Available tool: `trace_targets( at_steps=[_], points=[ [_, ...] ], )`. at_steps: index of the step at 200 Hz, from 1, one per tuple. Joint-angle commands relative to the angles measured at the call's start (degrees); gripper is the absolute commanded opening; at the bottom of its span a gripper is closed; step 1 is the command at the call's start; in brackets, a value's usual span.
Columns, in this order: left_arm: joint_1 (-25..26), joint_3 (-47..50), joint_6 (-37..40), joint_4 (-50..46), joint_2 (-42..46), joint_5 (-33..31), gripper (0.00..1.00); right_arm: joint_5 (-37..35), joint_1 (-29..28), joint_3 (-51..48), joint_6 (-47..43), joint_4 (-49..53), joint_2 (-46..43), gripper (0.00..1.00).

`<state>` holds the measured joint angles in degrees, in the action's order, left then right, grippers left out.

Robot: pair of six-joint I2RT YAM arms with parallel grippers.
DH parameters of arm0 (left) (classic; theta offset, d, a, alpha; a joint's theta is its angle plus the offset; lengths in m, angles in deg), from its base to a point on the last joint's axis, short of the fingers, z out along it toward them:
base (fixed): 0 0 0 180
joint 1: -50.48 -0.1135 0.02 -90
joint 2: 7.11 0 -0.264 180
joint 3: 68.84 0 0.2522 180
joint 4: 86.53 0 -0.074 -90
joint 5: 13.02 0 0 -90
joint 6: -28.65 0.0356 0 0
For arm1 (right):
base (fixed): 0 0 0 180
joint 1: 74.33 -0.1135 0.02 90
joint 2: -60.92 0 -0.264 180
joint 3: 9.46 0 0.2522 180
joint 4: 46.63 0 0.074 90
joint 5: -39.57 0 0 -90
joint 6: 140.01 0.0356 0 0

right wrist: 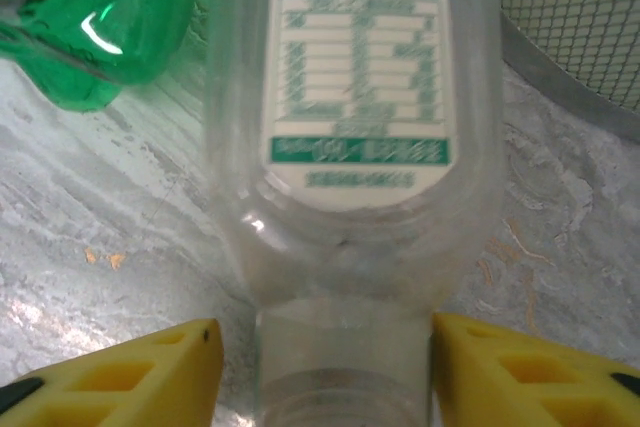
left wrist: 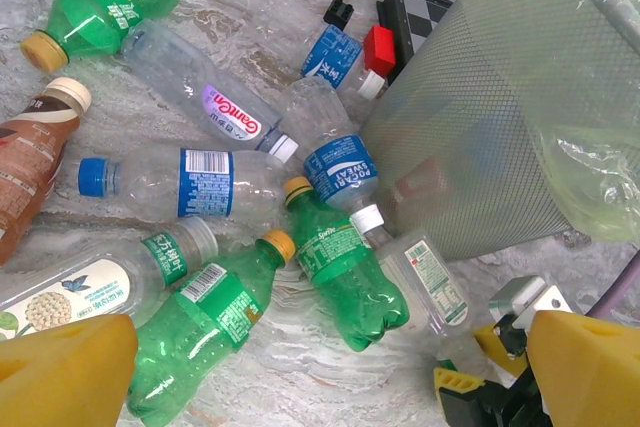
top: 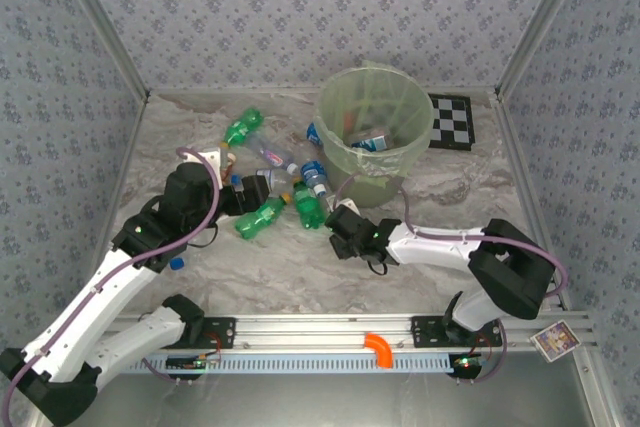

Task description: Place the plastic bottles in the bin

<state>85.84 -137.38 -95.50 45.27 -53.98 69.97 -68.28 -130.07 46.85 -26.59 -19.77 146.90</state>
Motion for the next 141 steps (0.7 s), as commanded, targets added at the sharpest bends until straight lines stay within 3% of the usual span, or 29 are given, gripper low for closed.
trace_targets(
  at_steps=[1, 52, 67, 83, 141],
  points=[
    [-0.27, -0.59, 0.73, 0.61, 0.68, 0.63, 1.0, -1.32, 0.13, -1.05, -0.04, -1.13, 1.29, 0.56],
    [-0.22, -0.43, 1.01, 1.15, 1.98, 1.47, 1.0, -3.34, -1.11, -1.4, -0.88, -0.14, 1.64, 0.57],
    [-0.2, -0.59, 0.91, 1.36, 2.15, 1.95, 1.0, -3.76, -1.59, -1.4, -1.06, 0.39, 1.39, 0.52],
    [-0.23, -0.59, 0.85, 1.51, 2.33, 2.67, 1.0, -4.26, -2.57, -0.91, -1.52, 1.39, 0.78, 0.4],
    [-0.26, -1.38, 1.37, 1.13, 3.25, 2.52, 1.0, -12.05, -9.38, 2.06, 0.06, 9.79, -4.49, 0.39]
  ],
)
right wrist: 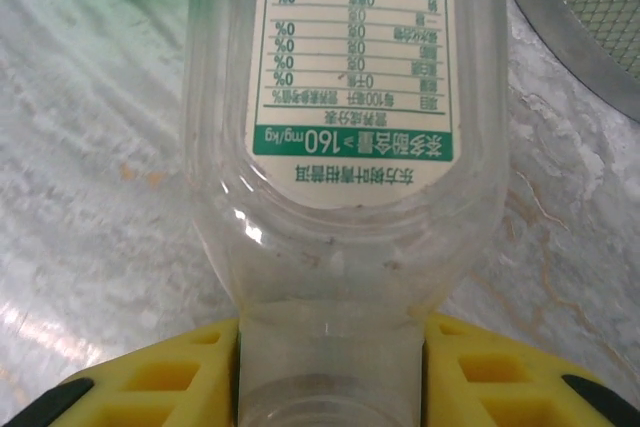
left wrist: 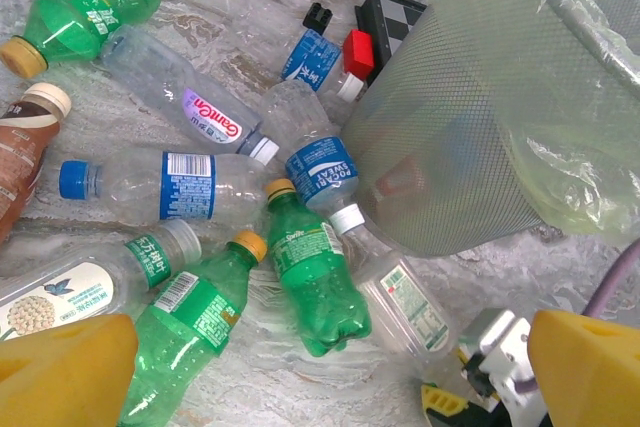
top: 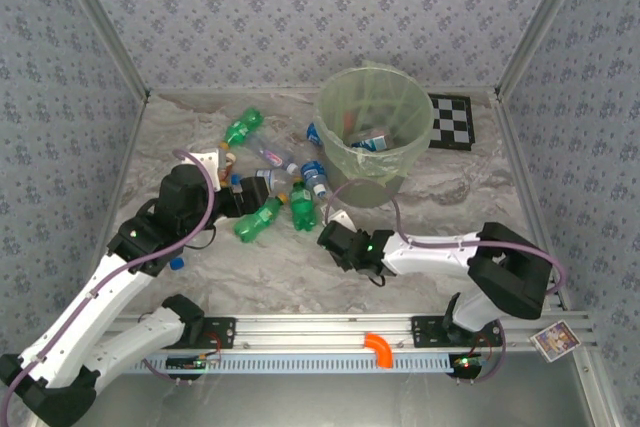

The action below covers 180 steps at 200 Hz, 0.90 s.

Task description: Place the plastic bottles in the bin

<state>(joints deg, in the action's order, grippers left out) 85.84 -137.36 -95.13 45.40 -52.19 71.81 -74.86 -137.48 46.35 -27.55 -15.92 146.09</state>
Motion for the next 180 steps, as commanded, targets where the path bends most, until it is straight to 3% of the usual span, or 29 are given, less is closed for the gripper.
trace_targets(
  at_steps=[1, 56, 118, 160, 180],
  points=[
    [-0.27, -1.4, 1.0, 0.99, 1.47, 0.73, 1.0, -5.55, -2.06, 2.59, 1.1, 6.05, -3.86, 0.39],
    [-0.21, -1.01, 1.11, 0.92, 2.76, 0.41, 1.0, -9.63, -6.35, 7.48, 0.56, 13.63, -14.45, 0.39],
    [-0.28, -0.95, 1.6, 0.65, 4.78, 0.07, 1.0, -15.71, -9.01, 19.95, -5.54, 22.36, -23.71, 0.36],
    [-0.25, -1.92, 2.49, 0.22, 4.89, 1.16, 1.0, -16.57, -5.13, 30.4, -14.77, 21.25, -25.66, 0.36],
    [-0.24, -2.1, 2.58, 0.6, 4.8, 1.95, 1.0, -12.19, 1.91, 34.76, -19.29, 19.33, -25.25, 0.35]
  ],
)
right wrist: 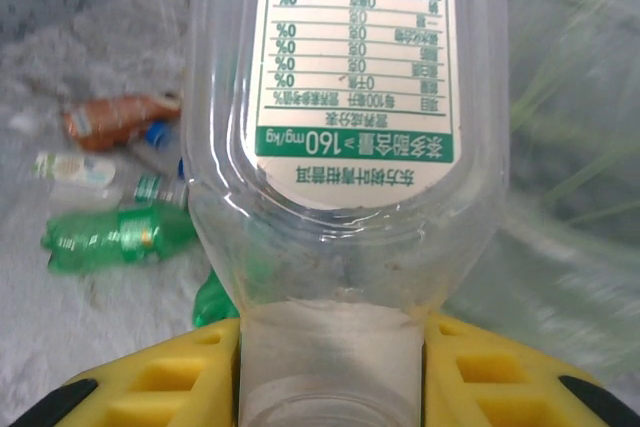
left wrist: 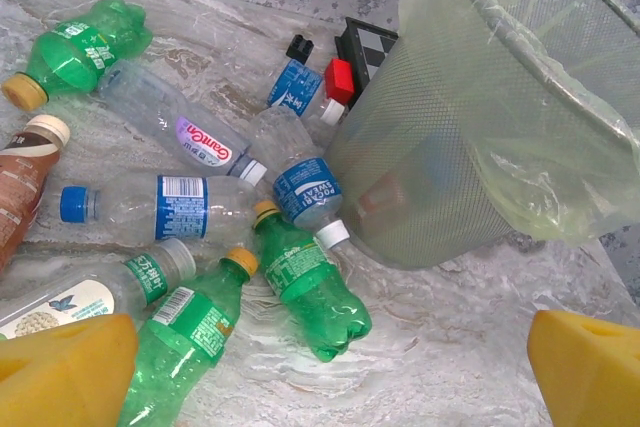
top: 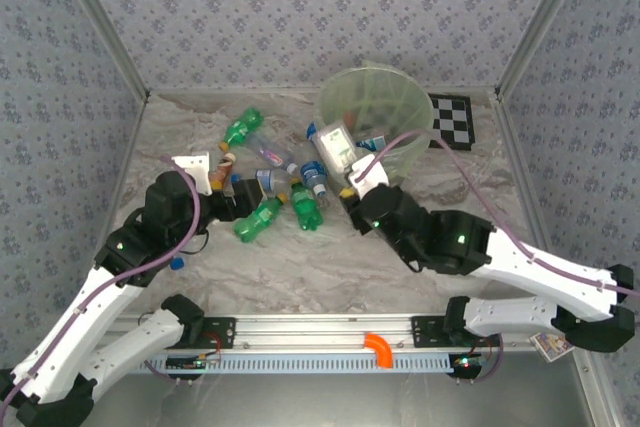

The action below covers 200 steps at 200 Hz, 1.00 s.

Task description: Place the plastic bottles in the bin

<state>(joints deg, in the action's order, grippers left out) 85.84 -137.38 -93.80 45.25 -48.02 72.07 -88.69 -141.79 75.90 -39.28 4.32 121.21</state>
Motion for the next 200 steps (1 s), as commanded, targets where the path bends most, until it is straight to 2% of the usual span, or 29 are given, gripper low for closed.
trace_targets(
  at_steps=[1, 28, 64, 111, 164, 175, 181, 191, 200],
  points=[
    [-0.26, -2.08, 1.25, 0.73, 0.59, 1.71, 1.0, 1.89, 6.69, 5.53, -7.56, -0.85, -0.32, 0.35],
    [-0.22, -2.08, 1.16, 0.56, 0.65, 2.32, 1.0, 12.7, 20.2, 10.17, -6.88, 0.25, 2.05, 0.35],
    [-0.13, -2.2, 1.33, -0.48, 0.88, 2.8, 1.0, 20.47, 30.03, 12.5, -5.75, 0.39, 6.97, 0.36],
    [-0.24, -1.58, 1.92, -1.09, 0.57, 2.87, 1.0, 28.18, 35.92, 13.64, -2.44, -0.45, 11.8, 0.36],
    [-0.13, -1.02, 2.39, -1.1, 0.49, 3.31, 1.0, 29.55, 38.7, 16.25, -2.06, 0.97, 15.77, 0.37],
    [-0.2, -0.85, 2.56, -1.04, 0.42, 3.54, 1.0, 29.73, 38.9, 16.3, -1.83, 0.95, 15.99, 0.44],
    [-0.21, -0.63, 2.57, -1.02, 0.41, 3.59, 1.0, 29.53, 38.99, 16.36, -1.76, 0.83, 16.07, 0.52],
    [-0.22, -0.5, 2.59, -0.97, 0.3, 3.5, 1.0, 28.43, 38.9, 16.39, -2.27, 0.03, 16.02, 0.72],
    [-0.16, -0.36, 2.64, -1.04, 0.22, 3.41, 1.0, 28.32, 38.77, 16.47, -2.12, 0.04, 15.9, 0.77]
  ],
)
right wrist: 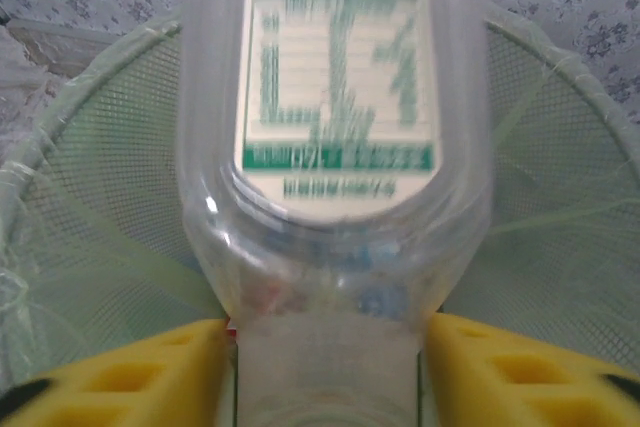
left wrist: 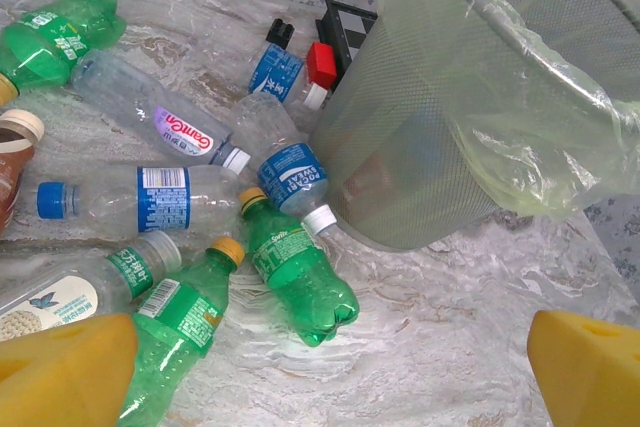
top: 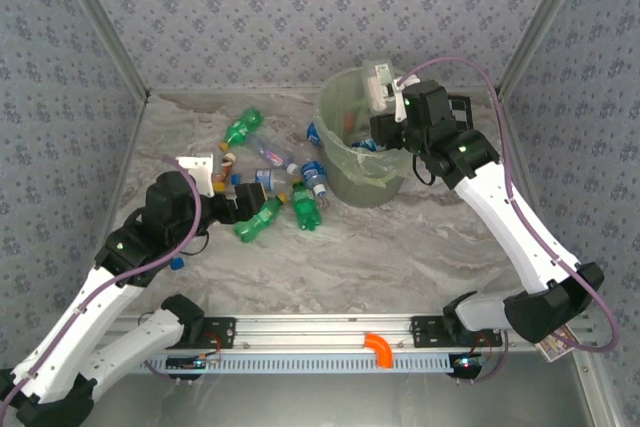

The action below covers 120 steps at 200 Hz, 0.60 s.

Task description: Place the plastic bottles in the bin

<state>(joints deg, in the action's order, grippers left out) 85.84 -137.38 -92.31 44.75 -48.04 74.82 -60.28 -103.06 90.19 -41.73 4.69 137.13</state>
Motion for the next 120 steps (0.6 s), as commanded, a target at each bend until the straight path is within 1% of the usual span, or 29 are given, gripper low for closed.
trace_targets(
  at_steps=[1, 10, 12, 16, 30, 56, 120],
  points=[
    [-0.18, -0.34, 1.16, -0.54, 0.19, 0.66, 1.0, -0.09, 0.01, 2.18, 0.38, -0.27, -0.05, 0.77],
    [-0.26, -0.32, 1.25, -0.49, 0.1, 0.45, 1.0, -0.05, -0.01, 2.27, 0.52, -0.21, -0.25, 0.8],
    [-0.21, -0.32, 1.25, -0.51, 0.13, 0.36, 1.0, -0.08, -0.05, 2.27, 0.56, -0.16, -0.33, 0.82],
    [-0.2, -0.26, 1.25, -0.46, 0.06, 0.23, 1.0, -0.09, -0.09, 2.27, 0.69, -0.23, -0.5, 0.84],
    [-0.19, -0.07, 1.19, -0.19, -0.03, -0.51, 1.0, -0.42, -0.5, 2.27, 1.32, -0.13, -1.24, 1.0],
    [-0.2, 0.71, 1.3, 0.87, -0.15, -1.31, 1.0, -1.24, -3.37, 1.59, 1.83, -0.78, -3.22, 1.0],
    [-0.19, 3.88, 0.75, 1.65, -0.73, -5.84, 1.0, -6.82, -14.45, -1.92, 1.15, -2.68, -7.67, 1.0]
  ],
)
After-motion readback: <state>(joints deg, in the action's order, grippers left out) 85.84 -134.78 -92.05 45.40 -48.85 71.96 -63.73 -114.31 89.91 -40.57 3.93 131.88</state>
